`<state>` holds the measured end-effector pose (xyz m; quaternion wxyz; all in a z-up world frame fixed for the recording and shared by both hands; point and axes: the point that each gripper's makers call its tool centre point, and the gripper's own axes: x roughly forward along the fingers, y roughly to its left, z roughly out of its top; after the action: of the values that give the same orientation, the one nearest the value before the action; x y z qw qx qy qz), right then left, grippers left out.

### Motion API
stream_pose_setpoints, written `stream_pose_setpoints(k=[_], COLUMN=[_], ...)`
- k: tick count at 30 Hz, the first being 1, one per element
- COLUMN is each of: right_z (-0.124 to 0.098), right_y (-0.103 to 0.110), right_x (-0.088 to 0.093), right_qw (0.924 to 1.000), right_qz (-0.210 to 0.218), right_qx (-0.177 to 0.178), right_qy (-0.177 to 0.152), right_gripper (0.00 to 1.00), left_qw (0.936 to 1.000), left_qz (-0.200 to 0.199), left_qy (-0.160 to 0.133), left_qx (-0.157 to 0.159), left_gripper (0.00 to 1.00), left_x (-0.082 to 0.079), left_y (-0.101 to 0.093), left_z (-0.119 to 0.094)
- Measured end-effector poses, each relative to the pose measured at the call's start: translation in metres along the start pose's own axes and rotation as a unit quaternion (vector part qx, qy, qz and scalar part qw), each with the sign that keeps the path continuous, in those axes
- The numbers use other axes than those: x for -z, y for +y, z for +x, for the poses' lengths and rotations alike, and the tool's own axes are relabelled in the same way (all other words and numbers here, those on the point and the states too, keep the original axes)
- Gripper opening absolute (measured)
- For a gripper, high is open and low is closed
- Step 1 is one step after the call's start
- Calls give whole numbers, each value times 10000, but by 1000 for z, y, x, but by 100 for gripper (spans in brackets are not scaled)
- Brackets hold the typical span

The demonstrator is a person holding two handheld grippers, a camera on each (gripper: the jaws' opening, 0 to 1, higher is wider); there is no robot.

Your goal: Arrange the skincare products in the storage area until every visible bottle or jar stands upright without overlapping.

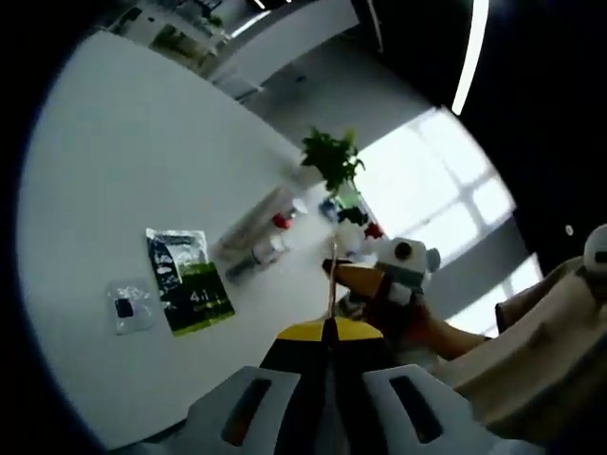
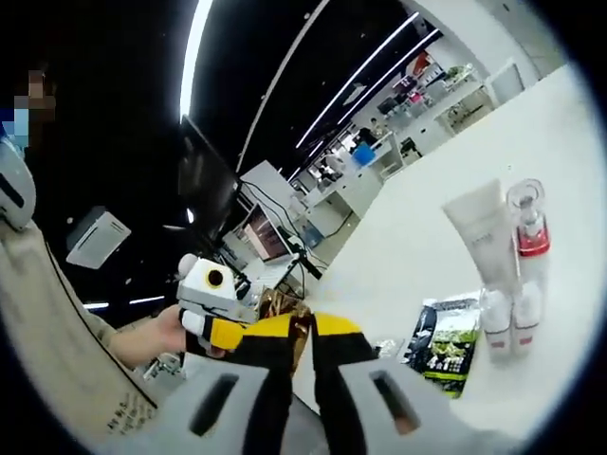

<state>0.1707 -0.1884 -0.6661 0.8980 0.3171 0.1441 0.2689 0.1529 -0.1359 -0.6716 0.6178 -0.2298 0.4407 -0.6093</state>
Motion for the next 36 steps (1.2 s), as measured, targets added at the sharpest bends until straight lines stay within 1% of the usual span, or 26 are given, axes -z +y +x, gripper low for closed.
stream_pose_setpoints(k=[3,6,11,12,13,16,17,19,20,22,23,25,27,29,32,34,36], right_z=[-2,-3,-3,-3,-3,-5,-5,-6,-7,-9,-9,-9,-9,-8,-6,-4,-2], right_y=[0,1,3,4,4,5,4,5,3,-1,-1,-3,-2,-2,-2,-1,1], right_x=[0,-4,-10,-13,-16,-26,-29,-34,-38,-42,-42,-41,-41,-40,-40,-39,-37], right_qw=[10000,9997,9985,9977,9971,9917,9896,9833,9781,9706,9688,9669,9651,9637,9595,9592,9606], right_qz=[47,185,410,498,555,954,1062,1358,1553,1804,1847,1895,1939,1969,2061,2073,2041], right_qx=[-30,-80,-94,-102,-121,-173,-190,-208,-188,-173,-166,-111,-97,-61,-40,-42,-33], right_qy=[-31,-166,-353,-438,-516,-850,-953,-1194,-1375,-1586,-1645,-1706,-1757,-1800,-1921,-1921,-1886], right_gripper=[3,1,1,1,1,1,1,1,1,1,1,1,1,1,1,1,1], left_qw=[10000,10000,9998,9995,9987,9959,9956,9935,9933,9923,9918,9906,9895,9885,9876,9869,9860], left_qz=[-25,-7,100,148,225,314,273,264,260,218,193,137,79,34,-26,-98,-121], left_qy=[61,16,-188,-264,-435,-831,-868,-1084,-1100,-1190,-1241,-1339,-1424,-1487,-1549,-1585,-1639], left_qx=[3,11,68,105,165,191,222,228,218,250,248,236,223,258,267,279,277], left_gripper=[0,0,0,0,0,0,0,1,2,5,7,15,19,20,21,21,18], left_x=[2,-1,-9,-12,-18,-30,-31,-37,-37,-40,-41,-42,-42,-41,-39,-38,-38], left_y=[0,1,-2,-3,-6,-7,-8,-7,-7,-7,-7,-6,-6,-8,-9,-10,-11], left_z=[0,0,-1,-2,-2,-4,-4,-4,-4,-4,-3,-2,1,5,13,18,21])
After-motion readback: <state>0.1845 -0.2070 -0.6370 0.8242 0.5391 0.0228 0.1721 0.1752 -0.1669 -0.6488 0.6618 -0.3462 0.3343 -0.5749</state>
